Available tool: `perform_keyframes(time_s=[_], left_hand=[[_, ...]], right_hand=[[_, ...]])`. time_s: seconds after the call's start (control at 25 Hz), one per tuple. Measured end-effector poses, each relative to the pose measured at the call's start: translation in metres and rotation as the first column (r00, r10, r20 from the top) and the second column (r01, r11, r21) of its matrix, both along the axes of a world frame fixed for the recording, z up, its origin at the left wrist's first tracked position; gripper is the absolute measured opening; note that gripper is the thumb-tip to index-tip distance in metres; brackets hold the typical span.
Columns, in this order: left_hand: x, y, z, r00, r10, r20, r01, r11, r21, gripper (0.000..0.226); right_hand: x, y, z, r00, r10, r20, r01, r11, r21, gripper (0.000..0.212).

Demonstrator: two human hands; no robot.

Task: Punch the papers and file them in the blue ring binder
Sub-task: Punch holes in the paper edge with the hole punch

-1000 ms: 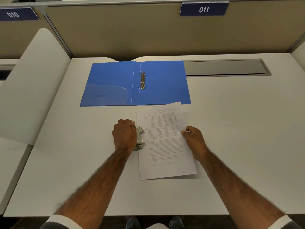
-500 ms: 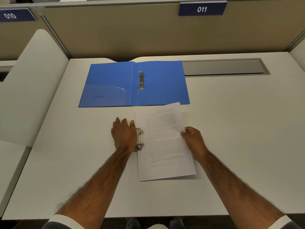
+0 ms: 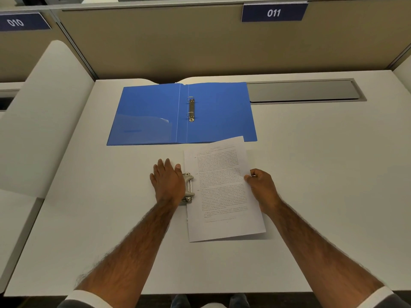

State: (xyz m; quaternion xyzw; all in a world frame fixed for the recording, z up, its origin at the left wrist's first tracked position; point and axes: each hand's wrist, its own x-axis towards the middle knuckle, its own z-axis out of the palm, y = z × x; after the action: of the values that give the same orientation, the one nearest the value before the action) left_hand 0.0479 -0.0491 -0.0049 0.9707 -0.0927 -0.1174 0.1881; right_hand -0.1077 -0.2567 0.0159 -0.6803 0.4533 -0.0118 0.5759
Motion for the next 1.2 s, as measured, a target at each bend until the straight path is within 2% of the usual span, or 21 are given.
perform_keyframes(time_s=[0.24,0.72,1.0,1.2], left_hand=[[0.002,-0.001,0.0,1.0,-0.006,-0.021,0.006,1.0,0.014,0.057],[0.001,-0.011,0.004,0.997,0.056,-0.05,-0.054,0.998,0.027,0.065],[0.006,-0.015,0.002,0.995,0.096,-0.005,-0.096,0.992,0.082,0.072],[0.003,-0.026,-0.002,0.985,0.158,-0.066,-0.15,0.981,0.121,0.077]], right_hand=[[0.004,-0.002,0.002,1.0,0.008,0.011,-0.008,1.0,0.006,0.018],[0.004,-0.002,0.002,0.999,0.03,-0.015,-0.03,0.999,-0.012,0.021],[0.005,-0.002,0.0,0.998,0.045,-0.032,-0.046,0.999,-0.027,0.022],[0.005,-0.002,0.0,0.999,0.042,-0.028,-0.043,0.999,-0.022,0.022]])
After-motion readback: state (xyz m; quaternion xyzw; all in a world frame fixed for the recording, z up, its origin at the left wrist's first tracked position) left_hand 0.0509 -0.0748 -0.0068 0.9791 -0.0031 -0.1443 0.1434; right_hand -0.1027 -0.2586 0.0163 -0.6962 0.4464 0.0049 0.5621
